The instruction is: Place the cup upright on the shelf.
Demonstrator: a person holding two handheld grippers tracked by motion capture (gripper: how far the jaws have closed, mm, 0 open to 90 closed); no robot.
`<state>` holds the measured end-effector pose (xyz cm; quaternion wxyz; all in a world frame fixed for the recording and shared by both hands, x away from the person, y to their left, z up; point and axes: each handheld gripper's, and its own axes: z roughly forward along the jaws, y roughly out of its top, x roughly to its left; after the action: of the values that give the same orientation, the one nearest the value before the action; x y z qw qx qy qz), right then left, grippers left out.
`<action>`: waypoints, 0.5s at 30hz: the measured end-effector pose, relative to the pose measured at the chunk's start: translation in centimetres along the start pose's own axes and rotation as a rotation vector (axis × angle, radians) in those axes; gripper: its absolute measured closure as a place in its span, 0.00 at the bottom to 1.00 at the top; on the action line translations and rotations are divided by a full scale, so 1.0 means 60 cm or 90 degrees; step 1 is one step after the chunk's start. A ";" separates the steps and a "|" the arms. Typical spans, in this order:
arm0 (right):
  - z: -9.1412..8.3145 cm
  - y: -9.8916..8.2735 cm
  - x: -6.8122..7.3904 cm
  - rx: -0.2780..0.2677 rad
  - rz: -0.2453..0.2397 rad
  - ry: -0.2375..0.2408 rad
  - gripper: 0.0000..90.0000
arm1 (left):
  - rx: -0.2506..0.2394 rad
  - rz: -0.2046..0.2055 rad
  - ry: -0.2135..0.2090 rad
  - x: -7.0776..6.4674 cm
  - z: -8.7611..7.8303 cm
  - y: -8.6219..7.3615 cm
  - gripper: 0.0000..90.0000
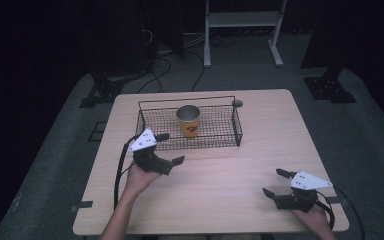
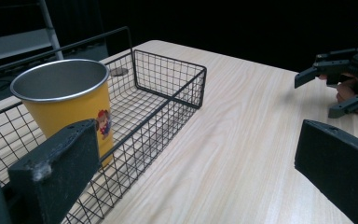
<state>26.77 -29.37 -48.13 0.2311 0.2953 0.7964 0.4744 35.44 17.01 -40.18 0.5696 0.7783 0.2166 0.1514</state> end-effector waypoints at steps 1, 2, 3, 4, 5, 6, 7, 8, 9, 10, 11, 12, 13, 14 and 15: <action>0.000 0.000 0.000 0.000 0.000 0.000 0.17 | 0.001 -0.002 -0.002 -0.001 -0.001 -0.001 0.00; 0.000 0.000 0.000 0.000 0.000 0.000 0.17 | -0.001 -0.002 -0.001 -0.002 -0.002 -0.002 0.00; 0.000 0.000 0.000 0.000 0.000 0.000 0.17 | -0.003 0.000 0.000 -0.004 -0.004 -0.003 0.00; 0.000 0.000 0.000 0.000 0.001 0.000 0.17 | -0.004 -0.002 -0.001 -0.005 -0.006 -0.005 0.00; 0.000 0.000 0.000 0.000 0.000 0.000 0.17 | -0.004 -0.004 -0.001 -0.006 -0.007 -0.007 0.00; 0.000 0.000 0.000 0.000 0.000 0.000 0.17 | -0.005 -0.005 0.000 -0.007 -0.008 -0.009 0.00; 0.000 0.000 0.000 0.000 0.000 0.000 0.17 | -0.004 -0.007 0.000 -0.008 -0.010 -0.012 0.00; 0.000 0.000 0.000 0.000 -0.001 0.000 0.17 | -0.005 -0.007 0.000 -0.009 -0.011 -0.014 0.00; 0.000 0.000 0.000 0.000 0.000 0.000 0.17 | -0.002 -0.010 -0.001 -0.010 -0.012 -0.015 0.00; 0.000 0.000 0.000 0.000 0.000 0.000 0.17 | 0.001 -0.011 -0.004 -0.011 -0.013 -0.016 0.00; 0.000 0.000 0.000 0.000 0.000 -0.001 0.17 | 0.000 -0.009 -0.002 -0.012 -0.014 -0.017 0.00; 0.000 0.000 0.000 0.001 0.000 -0.001 0.17 | -0.007 -0.008 -0.001 -0.015 -0.017 -0.018 0.00; 0.000 0.000 0.000 0.000 0.000 -0.001 0.17 | -0.009 -0.009 -0.001 -0.016 -0.018 -0.019 0.00; 0.000 0.000 0.000 0.000 0.000 -0.001 0.17 | -0.009 -0.008 0.000 -0.017 -0.019 -0.019 0.00; 0.000 0.000 0.000 0.000 0.000 -0.001 0.17 | -0.009 -0.008 0.000 -0.017 -0.019 -0.019 0.00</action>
<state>26.78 -29.36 -48.13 0.2316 0.2958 0.7964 0.4740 33.84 17.72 -40.93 0.5762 0.7727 0.2206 0.1491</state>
